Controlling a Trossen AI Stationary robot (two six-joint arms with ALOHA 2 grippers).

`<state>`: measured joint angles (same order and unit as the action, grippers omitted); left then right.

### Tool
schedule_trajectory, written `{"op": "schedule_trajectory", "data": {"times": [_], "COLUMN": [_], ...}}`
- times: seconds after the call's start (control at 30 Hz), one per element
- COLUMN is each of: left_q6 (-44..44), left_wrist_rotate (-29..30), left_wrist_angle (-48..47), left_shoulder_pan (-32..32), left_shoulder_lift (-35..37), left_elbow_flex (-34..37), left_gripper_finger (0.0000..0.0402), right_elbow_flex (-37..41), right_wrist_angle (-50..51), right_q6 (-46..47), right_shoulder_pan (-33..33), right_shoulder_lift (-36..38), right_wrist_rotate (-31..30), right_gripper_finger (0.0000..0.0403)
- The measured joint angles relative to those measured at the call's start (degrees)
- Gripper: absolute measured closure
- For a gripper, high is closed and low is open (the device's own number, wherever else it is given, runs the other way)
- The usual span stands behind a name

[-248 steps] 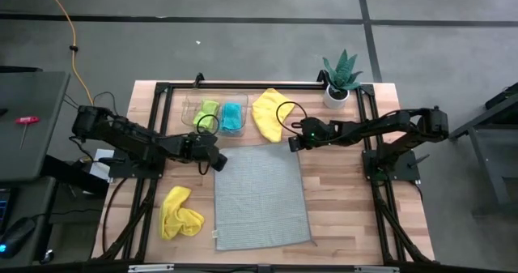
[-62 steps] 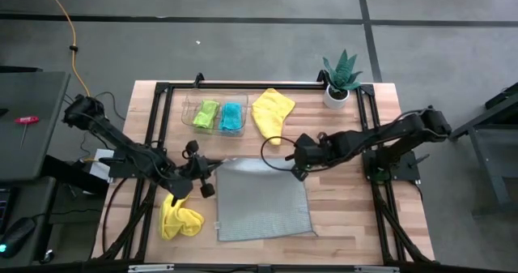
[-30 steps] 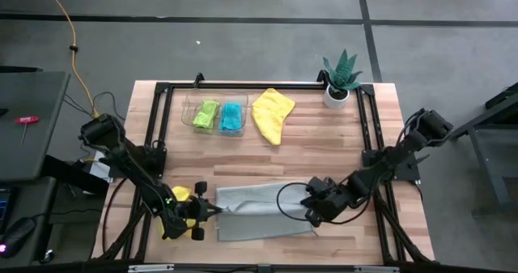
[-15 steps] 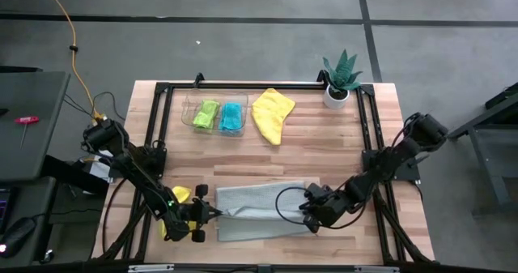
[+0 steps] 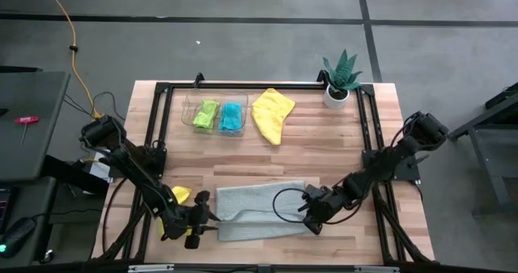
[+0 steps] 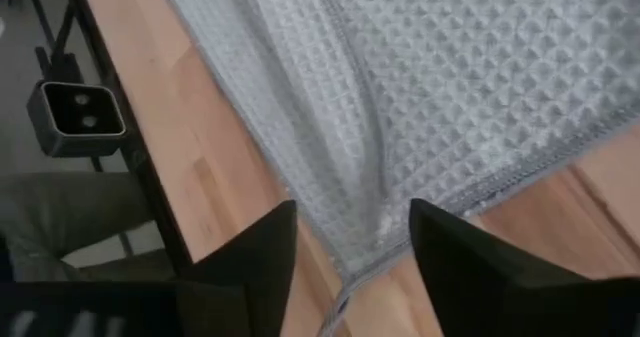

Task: Fold microfiber towels
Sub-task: Fold the gray towel

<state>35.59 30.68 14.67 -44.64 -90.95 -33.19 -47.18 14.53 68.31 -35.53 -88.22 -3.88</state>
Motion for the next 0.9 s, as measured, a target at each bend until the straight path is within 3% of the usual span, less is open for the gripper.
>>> {"op": "schedule_trajectory", "data": {"times": [0.13,0.3,0.4,0.5,0.6,0.73,0.9], "left_q6": [-0.24,-5.55,-9.30,-7.21,-1.93,-2.09,-2.32], "left_wrist_rotate": [-1.59,-3.30,0.78,6.06,4.75,-3.41,-10.92], "left_wrist_angle": [0.00,-0.11,-2.82,-7.03,-11.97,-12.20,-6.73], "left_shoulder_pan": [0.00,0.00,0.53,3.45,8.10,12.81,13.61], "left_shoulder_lift": [4.11,9.09,11.14,11.84,10.89,6.76,0.39], "left_elbow_flex": [0.00,-0.02,-0.07,-0.07,-0.01,0.06,-0.02], "left_gripper_finger": [0.0252,0.0228,0.0225,0.0225,0.0229,0.0270,0.0380], "right_elbow_flex": [0.00,-0.02,-0.02,-0.03,-0.03,-0.04,-0.03], "right_wrist_angle": [2.44,4.93,5.46,5.59,6.06,6.22,6.36], "right_q6": [-2.01,-5.48,-6.53,-6.88,-6.93,-8.02,-8.35], "right_shoulder_pan": [1.14,2.24,3.12,3.81,4.42,4.81,4.81], "right_shoulder_lift": [2.18,4.80,5.20,5.15,5.00,5.00,5.00], "right_wrist_rotate": [0.27,0.08,-0.13,-0.43,-0.98,-1.05,-1.09], "right_gripper_finger": [0.0187,0.0183,0.0182,0.0183,0.0183,0.0183,0.0182]}}
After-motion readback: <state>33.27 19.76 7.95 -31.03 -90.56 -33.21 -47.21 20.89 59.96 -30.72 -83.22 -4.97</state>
